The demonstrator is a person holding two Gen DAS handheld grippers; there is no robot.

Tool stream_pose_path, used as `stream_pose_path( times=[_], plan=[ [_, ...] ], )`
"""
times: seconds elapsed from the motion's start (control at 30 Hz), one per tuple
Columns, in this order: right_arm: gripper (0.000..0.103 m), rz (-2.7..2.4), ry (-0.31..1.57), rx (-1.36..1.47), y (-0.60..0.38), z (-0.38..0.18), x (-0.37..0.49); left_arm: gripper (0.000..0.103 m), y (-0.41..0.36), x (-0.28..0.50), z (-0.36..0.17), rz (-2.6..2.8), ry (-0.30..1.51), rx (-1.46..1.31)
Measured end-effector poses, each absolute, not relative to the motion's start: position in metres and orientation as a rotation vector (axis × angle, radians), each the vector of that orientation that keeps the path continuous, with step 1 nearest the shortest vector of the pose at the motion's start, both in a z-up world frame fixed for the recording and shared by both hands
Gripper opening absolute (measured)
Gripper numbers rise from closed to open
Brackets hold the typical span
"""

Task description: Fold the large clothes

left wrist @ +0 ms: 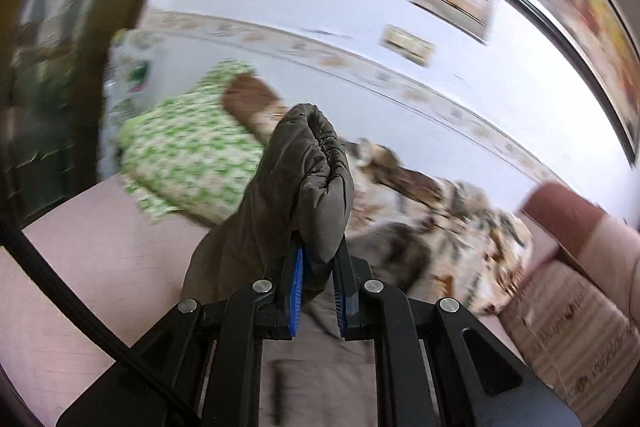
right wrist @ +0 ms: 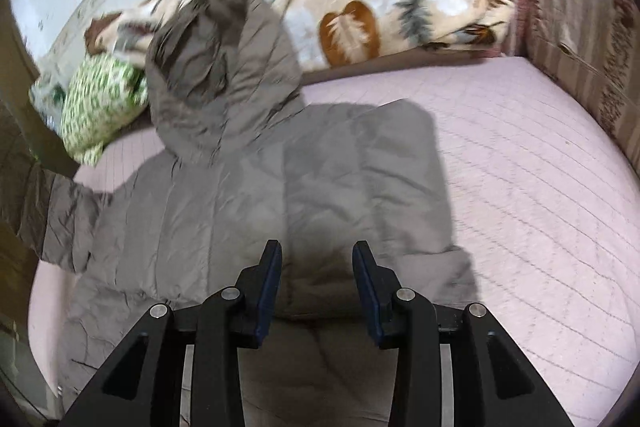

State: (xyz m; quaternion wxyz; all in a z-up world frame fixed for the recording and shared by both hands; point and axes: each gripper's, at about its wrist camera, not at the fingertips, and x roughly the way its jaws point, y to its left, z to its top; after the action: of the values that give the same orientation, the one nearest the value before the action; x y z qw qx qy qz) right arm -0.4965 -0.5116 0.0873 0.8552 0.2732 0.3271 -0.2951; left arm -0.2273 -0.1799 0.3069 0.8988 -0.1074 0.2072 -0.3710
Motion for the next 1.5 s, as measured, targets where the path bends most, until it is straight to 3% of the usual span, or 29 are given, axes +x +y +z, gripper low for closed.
stream_pose_path(
  times=[0.27,0.47,0.73,0.9,0.97,1.03,1.27,1.5],
  plan=[
    [0.04,-0.698,0.579,0.648,-0.539,0.1,-0.551,0.013,-0.301,-0.315,0.288,-0.941,0.513,-0.112],
    [0.04,-0.717,0.565,0.649,-0.551,0.102,-0.564,0.013,-0.393,-0.363,0.216,-0.984,0.634,0.036],
    [0.04,-0.725,0.543,0.677,-0.562,0.103,-0.569,0.013,-0.453,-0.395,0.113,-0.969,0.761,0.221],
    [0.04,-0.731,0.532,0.68,-0.564,0.105,-0.571,0.017,-0.464,-0.406,0.081,-0.986,0.788,0.318],
    [0.04,-0.737,0.531,0.681,-0.564,0.105,-0.571,0.035,-0.46,-0.408,0.077,-1.024,0.811,0.33],
    [0.04,-0.742,0.527,0.689,-0.565,0.104,-0.571,0.046,-0.451,-0.409,0.08,-1.08,0.834,0.31],
    [0.04,-0.736,0.506,0.643,-0.557,0.112,-0.558,0.053,-0.396,-0.391,0.121,-1.083,0.729,0.267],
    [0.04,-0.61,0.541,0.534,-0.523,0.119,-0.51,0.053,-0.325,-0.282,0.113,-0.788,0.773,0.203]
  ],
)
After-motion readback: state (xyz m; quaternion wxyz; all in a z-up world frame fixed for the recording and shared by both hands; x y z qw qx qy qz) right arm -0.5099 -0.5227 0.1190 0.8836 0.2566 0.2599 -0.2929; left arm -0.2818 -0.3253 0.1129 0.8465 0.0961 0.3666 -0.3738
